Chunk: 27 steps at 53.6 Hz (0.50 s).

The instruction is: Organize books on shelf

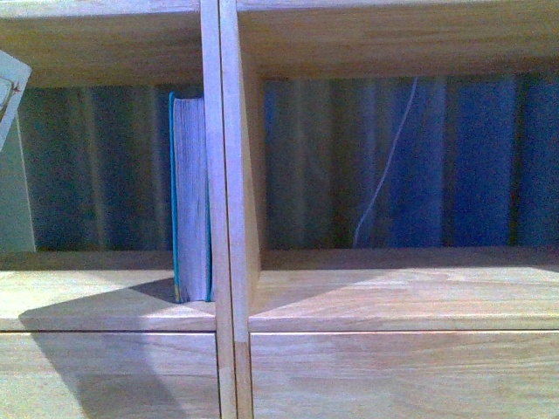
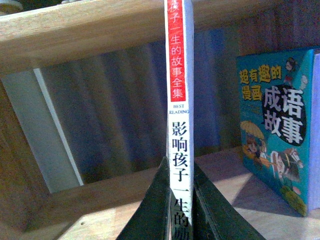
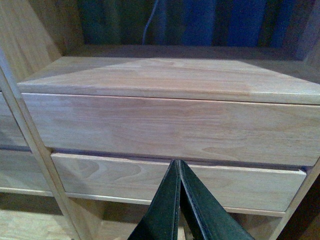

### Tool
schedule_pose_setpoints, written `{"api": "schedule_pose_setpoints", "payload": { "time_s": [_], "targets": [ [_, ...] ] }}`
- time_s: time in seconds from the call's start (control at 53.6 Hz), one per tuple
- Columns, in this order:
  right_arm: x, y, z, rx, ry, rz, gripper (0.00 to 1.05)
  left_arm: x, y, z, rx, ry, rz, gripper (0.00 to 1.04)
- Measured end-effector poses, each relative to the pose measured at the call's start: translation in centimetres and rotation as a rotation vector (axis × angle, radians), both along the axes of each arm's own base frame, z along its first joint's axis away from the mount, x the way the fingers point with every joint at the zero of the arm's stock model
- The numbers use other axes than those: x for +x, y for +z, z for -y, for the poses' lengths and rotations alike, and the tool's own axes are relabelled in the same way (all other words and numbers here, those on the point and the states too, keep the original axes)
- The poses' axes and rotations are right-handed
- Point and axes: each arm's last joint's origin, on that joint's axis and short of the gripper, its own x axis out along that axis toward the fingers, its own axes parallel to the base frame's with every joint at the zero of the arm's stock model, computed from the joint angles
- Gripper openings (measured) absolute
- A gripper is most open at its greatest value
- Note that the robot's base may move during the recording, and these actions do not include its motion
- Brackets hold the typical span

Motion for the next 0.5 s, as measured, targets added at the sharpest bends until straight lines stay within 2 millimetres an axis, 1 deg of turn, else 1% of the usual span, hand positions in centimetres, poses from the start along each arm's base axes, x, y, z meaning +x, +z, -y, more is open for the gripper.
{"api": "schedule_pose_setpoints", "payload": {
  "time_s": [0.056, 0.112, 0.187, 0.299, 0.411, 0.429, 0.504],
  "targets": [
    [-0.2, -0.1, 0.0, 0.000, 0.000, 0.002, 0.03, 0.9, 0.0, 0.0, -0.003, 0.002, 0.005, 0.07],
    [-0.4, -0.3, 0.0, 0.000, 0.000, 0.007, 0.03, 2.4, -0.1, 0.2, -0.006, 0.000, 0.014, 0.07],
    [-0.7, -0.5, 0.0, 0.000, 0.000, 0.005, 0.03, 3.7, -0.3, 0.5, -0.007, -0.010, 0.016, 0.07],
    [-1.1, -1.0, 0.0, 0.000, 0.000, 0.002, 0.03, 6.4, -1.1, 1.1, -0.012, -0.025, 0.012, 0.07],
    [-1.4, -1.4, 0.0, 0.000, 0.000, 0.013, 0.03, 9.2, -2.3, 2.1, -0.011, -0.039, -0.004, 0.07],
    [-1.5, -1.7, 0.0, 0.000, 0.000, 0.013, 0.03, 9.8, -2.6, 2.4, -0.011, -0.041, -0.002, 0.07],
    [-1.7, -1.6, 0.0, 0.000, -0.001, 0.024, 0.03, 11.5, -3.4, 3.7, -0.002, -0.057, -0.004, 0.07]
  ]
}}
